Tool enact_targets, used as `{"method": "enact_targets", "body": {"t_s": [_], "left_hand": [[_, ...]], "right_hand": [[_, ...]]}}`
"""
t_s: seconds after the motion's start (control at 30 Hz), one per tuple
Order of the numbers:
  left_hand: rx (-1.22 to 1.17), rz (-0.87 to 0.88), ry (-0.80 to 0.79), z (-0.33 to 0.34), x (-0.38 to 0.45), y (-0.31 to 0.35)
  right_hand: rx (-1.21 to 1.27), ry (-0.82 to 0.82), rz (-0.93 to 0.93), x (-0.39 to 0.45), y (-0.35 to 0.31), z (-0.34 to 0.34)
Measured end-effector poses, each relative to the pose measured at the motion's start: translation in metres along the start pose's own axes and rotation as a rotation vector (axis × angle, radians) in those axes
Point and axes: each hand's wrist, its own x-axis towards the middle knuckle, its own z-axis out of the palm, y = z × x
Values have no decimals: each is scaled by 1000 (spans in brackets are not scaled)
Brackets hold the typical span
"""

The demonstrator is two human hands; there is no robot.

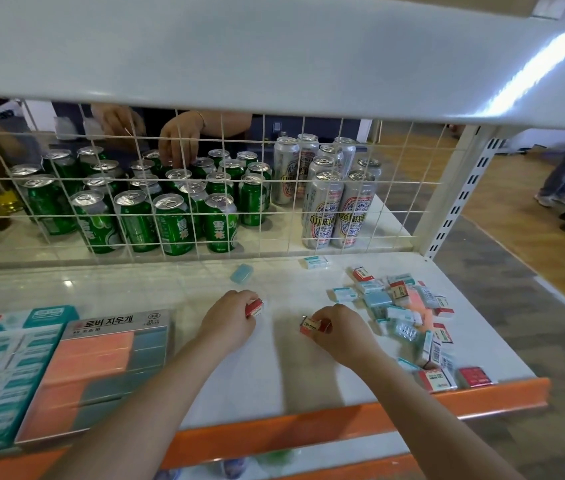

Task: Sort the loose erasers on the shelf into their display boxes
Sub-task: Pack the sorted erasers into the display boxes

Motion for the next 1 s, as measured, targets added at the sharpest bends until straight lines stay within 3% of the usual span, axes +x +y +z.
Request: {"method": "enact_targets", "body": {"t_s": [0.37,0.5,0.7,1.0], "left_hand": [[27,79,-48,-2,-8,-7],[-59,43,-4,-6,-9,-5],[-379,-12,129,-8,-18,3],[-348,-47,191,5,-41,-8]], "right_hand": [[-2,-44,-45,3,-4,1],[13,-46,-24,2,-5,1],[104,-24,-20,-4,-6,0],[167,-5,-8,-11,-6,0]]}}
